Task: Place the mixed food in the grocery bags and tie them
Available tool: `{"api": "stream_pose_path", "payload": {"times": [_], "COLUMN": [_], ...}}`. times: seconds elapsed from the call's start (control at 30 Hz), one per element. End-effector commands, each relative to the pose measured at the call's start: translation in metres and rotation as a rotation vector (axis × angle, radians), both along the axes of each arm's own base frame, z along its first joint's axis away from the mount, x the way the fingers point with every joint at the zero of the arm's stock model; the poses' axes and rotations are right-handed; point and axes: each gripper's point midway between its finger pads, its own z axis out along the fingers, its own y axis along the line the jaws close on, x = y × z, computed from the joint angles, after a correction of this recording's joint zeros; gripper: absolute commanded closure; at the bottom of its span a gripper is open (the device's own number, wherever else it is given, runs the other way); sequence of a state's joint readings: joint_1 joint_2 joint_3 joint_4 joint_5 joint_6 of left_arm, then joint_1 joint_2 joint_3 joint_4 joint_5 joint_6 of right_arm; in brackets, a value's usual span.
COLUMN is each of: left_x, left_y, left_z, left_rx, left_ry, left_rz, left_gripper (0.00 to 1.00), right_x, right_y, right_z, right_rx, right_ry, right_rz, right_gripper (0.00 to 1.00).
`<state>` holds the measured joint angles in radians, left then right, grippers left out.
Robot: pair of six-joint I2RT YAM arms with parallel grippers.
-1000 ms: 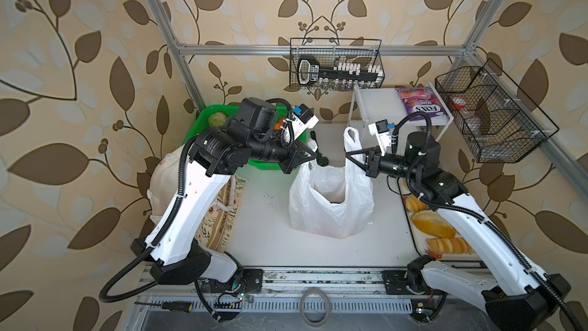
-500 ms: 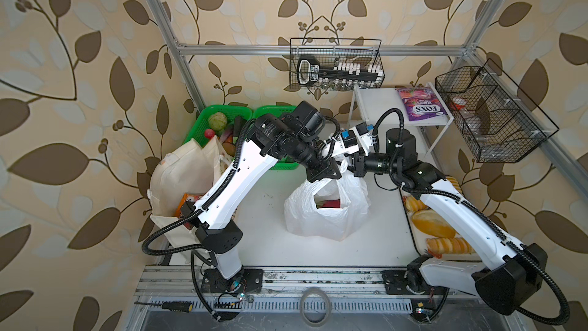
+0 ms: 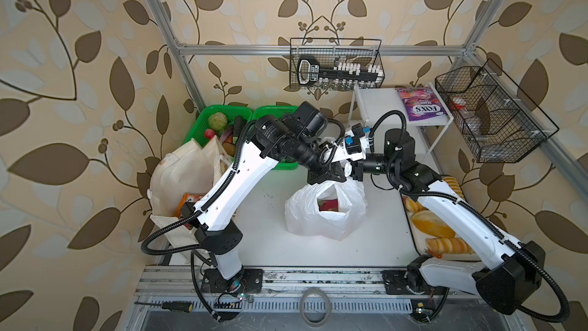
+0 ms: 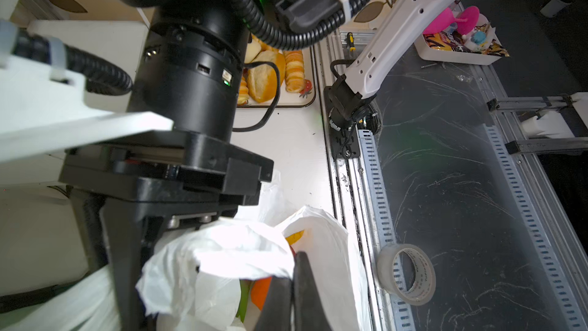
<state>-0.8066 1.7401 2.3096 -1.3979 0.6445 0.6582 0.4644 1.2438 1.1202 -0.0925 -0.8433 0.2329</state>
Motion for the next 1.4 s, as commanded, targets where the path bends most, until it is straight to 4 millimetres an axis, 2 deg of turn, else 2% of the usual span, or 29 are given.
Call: {"api": "stream_pose_path", "payload": {"times": [0.0,0.27,0.37,0.67,0.83,1.13,1.37], "left_x": [-0.011,0.001,0.002,-0.004,-0.002,-0.001,-0.001], "left_y": [0.000,-0.005,-0.007,-0.014,-0.015,-0.020,-0.022], "left_z": [0.018,0.012,0.011,0.013,0.014,0.012,0.012], "left_rx": [-0.069,-0.061,-0.070,-0.103,-0.109,-0.119,-0.125], "left_ry": [-0.063,-0.093,-0.093,-0.059,-0.070,-0.056,-0.054], "left_rz": [-0.058,-0.021,-0.027,-0.071,-0.071,-0.084,-0.088], "left_gripper": [1.00,1.00,1.00,1.00,1.00,1.00,1.00], "right_x": [-0.016,-0.020,-0.029,-0.037,-0.049,-0.060,-0.060], "right_y": [0.000,-0.018,-0.020,-0.019,-0.016,-0.006,-0.003], "right_z": [-0.002,-0.011,-0.013,-0.013,-0.012,0.002,0.008], "right_rx": [0.007,0.017,0.024,0.050,0.080,0.116,0.132], "right_ry": [-0.059,-0.056,-0.073,-0.099,-0.107,-0.154,-0.157], "right_rz": [0.077,0.069,0.099,0.136,0.213,0.274,0.273], "right_gripper": [0.81,0.57,0.46,0.26,0.20,0.17,0.13]}}
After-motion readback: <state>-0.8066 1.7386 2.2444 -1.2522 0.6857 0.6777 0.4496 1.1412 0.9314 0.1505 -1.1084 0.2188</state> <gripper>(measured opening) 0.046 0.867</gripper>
